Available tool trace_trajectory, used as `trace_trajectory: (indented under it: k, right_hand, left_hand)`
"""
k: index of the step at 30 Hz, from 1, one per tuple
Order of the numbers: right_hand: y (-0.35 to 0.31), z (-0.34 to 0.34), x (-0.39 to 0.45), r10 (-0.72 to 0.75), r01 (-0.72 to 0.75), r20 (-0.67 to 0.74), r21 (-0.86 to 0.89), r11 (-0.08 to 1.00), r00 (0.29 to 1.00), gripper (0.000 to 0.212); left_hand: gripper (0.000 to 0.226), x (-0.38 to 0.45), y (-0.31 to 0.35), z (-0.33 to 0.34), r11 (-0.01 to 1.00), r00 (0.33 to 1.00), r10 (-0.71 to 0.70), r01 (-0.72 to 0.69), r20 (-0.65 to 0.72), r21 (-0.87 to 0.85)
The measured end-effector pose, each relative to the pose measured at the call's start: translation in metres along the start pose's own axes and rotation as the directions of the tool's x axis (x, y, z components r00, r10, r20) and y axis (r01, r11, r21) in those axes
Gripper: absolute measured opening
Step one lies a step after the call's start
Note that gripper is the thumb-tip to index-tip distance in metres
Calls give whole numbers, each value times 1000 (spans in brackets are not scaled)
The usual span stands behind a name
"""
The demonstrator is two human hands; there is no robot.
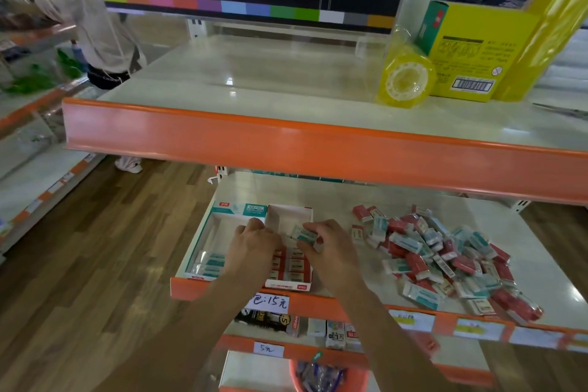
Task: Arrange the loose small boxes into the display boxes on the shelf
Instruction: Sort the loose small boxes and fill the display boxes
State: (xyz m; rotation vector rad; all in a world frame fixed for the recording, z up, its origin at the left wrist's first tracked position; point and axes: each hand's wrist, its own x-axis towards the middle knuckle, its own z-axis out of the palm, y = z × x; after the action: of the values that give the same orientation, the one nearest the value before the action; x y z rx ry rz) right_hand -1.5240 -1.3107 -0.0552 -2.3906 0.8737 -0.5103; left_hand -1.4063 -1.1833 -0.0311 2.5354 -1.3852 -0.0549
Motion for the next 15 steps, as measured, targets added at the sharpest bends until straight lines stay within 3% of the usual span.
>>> trace_trajectory:
  k: [8, 15]
  right_hand:
    - [-5, 2, 4, 5, -5, 7, 3, 1000, 1000, 35]
    - [-12, 5, 5, -24, 24, 10, -23, 999, 1000, 35]
  left_hand:
    - [28, -8, 5, 5, 986, 997, 40, -29, -62, 165]
    - [28, -12, 1, 6, 991, 998, 40, -33, -53, 126]
